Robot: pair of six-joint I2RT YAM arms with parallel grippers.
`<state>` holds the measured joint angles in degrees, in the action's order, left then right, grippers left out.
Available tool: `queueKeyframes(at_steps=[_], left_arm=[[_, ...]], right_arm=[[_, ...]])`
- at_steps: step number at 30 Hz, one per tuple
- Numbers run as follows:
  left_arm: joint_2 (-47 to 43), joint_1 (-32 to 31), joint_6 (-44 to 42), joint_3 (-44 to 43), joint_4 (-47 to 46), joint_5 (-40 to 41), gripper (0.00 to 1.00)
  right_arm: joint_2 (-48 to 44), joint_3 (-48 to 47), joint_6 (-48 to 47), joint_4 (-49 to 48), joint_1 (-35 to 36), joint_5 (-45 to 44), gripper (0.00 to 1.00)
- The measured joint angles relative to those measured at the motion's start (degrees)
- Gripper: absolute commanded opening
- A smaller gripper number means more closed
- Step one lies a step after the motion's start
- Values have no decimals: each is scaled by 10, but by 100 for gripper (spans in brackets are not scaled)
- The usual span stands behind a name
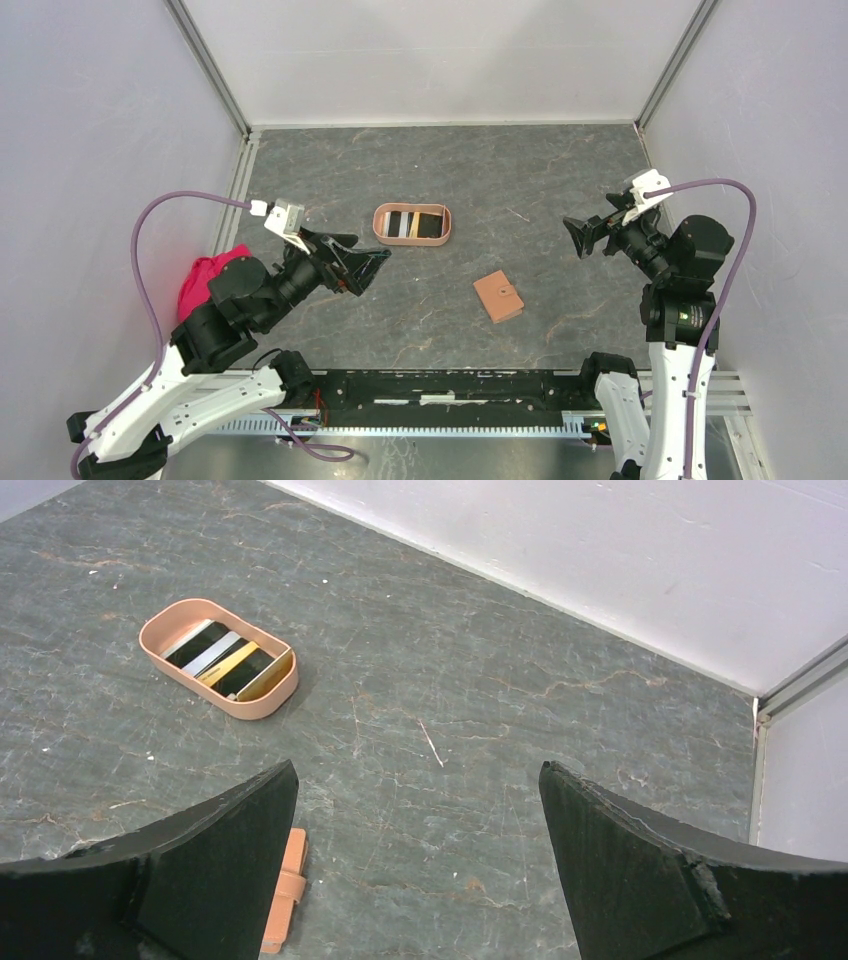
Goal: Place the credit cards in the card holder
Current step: Reset both arms
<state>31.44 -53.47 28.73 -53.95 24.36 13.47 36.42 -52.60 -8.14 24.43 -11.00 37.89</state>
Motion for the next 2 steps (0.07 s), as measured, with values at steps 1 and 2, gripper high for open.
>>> queueKeyframes(at_steps=[1,2], left_arm=[[0,0,0,0,0,0,100],[0,0,0,0,0,0,100]], right_arm=[[0,0,0,0,0,0,98],[0,0,0,0,0,0,98]])
